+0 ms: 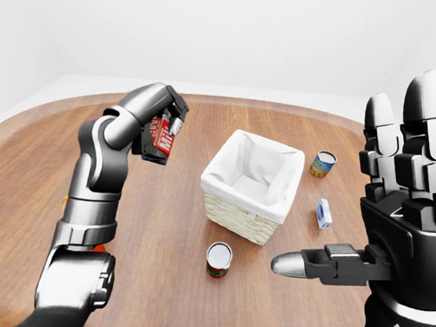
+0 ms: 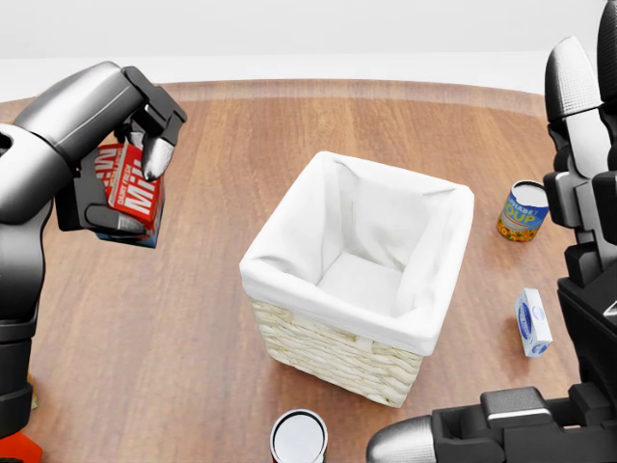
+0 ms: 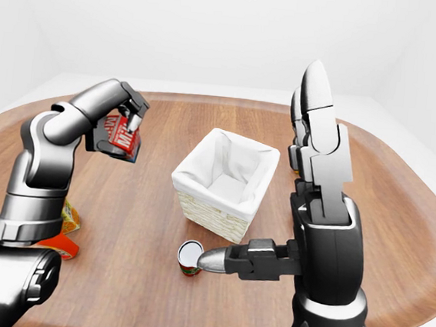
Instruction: Pick the milk and place it in the basket.
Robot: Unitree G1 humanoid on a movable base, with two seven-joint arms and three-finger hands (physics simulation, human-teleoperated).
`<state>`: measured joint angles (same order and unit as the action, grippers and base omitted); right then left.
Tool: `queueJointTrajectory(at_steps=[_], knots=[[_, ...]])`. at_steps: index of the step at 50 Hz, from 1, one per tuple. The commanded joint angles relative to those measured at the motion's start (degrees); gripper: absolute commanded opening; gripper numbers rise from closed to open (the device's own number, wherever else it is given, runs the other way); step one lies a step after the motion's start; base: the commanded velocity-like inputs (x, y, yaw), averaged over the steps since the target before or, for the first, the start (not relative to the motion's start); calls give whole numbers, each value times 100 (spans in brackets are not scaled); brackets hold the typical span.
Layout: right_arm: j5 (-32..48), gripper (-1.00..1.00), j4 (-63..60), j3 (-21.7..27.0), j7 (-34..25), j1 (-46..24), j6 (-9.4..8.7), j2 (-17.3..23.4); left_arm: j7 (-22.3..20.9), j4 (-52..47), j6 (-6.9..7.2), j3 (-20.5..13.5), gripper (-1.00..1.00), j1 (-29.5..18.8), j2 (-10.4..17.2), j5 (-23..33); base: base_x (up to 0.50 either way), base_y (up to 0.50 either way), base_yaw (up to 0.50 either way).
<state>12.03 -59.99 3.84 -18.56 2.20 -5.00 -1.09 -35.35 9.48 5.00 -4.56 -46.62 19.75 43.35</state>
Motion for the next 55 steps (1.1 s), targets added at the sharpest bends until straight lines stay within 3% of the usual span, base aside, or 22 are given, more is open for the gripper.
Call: queueJointTrajectory(at_steps=[1,14,34,55], knots=[[-23,100,0,31,-12,4,0,-6,-229,-334,0,55,-100,-338,-146,351,0,0,0],[-47,100,0,46,21,-28,0,37,-423,-127,0,220,-100,-984,-358,621,0,0,0],[-1,100,0,20,22,-10,0,21,-341,468,0,362,-100,-1672,-675,731,0,0,0],[-6,100,0,7,35,18,0,33,-175,951,0,595,-100,-2049,-1095,768,0,0,0]])
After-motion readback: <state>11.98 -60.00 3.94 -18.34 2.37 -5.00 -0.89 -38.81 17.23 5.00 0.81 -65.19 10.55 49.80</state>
